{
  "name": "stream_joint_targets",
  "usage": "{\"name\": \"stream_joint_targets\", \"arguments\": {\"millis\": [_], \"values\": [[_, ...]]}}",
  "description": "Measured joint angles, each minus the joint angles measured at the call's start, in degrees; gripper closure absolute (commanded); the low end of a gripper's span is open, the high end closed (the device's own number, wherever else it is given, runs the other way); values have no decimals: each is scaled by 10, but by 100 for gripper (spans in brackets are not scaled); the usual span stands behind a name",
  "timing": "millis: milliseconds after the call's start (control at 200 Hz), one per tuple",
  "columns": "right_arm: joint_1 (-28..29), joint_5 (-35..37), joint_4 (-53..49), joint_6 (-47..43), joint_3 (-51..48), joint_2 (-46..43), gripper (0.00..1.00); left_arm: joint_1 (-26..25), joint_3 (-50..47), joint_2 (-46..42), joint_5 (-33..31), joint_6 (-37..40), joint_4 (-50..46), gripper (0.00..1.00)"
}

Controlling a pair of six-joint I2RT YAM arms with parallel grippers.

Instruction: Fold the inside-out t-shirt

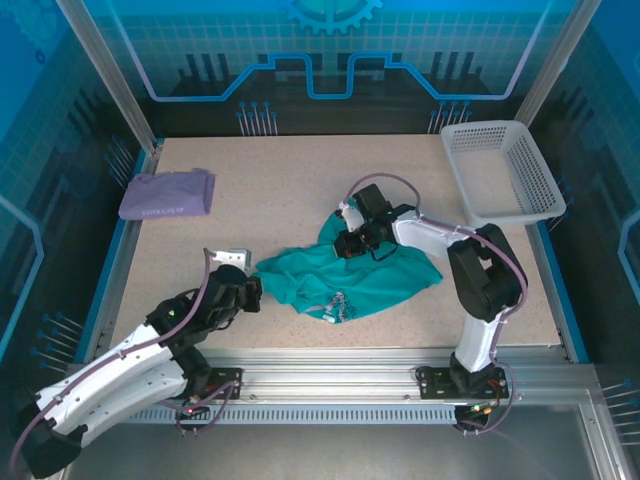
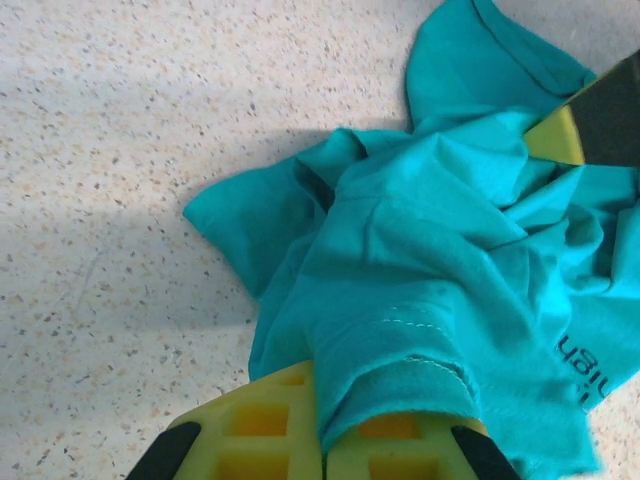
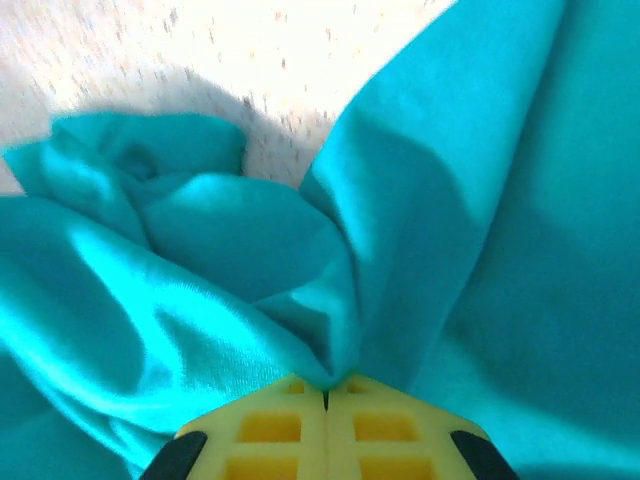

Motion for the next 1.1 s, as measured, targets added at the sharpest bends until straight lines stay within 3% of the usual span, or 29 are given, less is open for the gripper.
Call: {"name": "stream_joint_targets", "arguments": {"millis": [155, 315, 470, 590, 750, 925, 1100], "values": [[-45, 19, 9, -5, -21, -160, 100, 48, 73, 12, 8, 29, 15, 100], [-75, 64, 16, -28, 5, -338, 100, 106, 220, 49, 38, 77, 41, 100], [-74, 92, 29, -46, 33, -430, 100, 136, 377, 101, 70, 119, 59, 100], [-54, 115, 49, -47, 13, -460, 95, 139, 433, 128, 91, 136, 67, 100], [-25, 153, 42, -46, -43, -427, 91, 149, 414, 149, 107, 137, 63, 100], [-59, 167, 0, -41, -39, -270, 88, 153, 392, 173, 152, 135, 35, 100], [-98, 124, -43, -33, 87, -86, 63, 153, 392, 176, 191, 132, 32, 100]]}}
